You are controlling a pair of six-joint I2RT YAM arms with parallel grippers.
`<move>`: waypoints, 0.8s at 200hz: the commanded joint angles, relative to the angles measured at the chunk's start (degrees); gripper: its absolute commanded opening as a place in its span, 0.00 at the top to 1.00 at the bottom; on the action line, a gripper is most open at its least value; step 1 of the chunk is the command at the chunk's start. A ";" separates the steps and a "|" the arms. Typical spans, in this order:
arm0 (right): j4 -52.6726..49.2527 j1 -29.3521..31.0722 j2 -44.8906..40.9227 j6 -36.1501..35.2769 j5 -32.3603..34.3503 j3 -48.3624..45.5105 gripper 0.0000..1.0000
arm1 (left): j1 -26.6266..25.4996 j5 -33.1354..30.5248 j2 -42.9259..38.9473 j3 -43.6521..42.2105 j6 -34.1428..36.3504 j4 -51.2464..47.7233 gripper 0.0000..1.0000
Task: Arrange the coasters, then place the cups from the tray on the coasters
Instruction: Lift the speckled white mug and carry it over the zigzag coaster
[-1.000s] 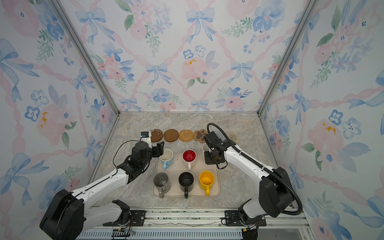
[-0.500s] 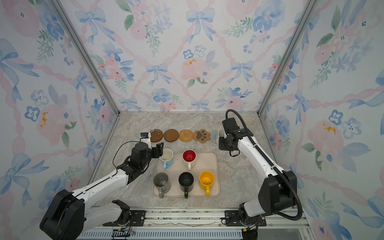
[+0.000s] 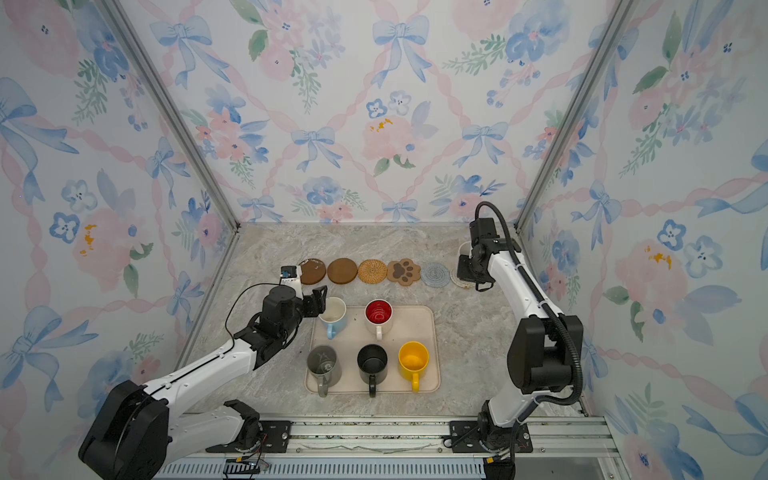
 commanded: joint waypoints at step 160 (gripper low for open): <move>6.68 -1.46 11.06 -1.40 1.94 7.14 1.00 | 0.94 0.24 -2.38 -1.44 -0.68 0.68 0.22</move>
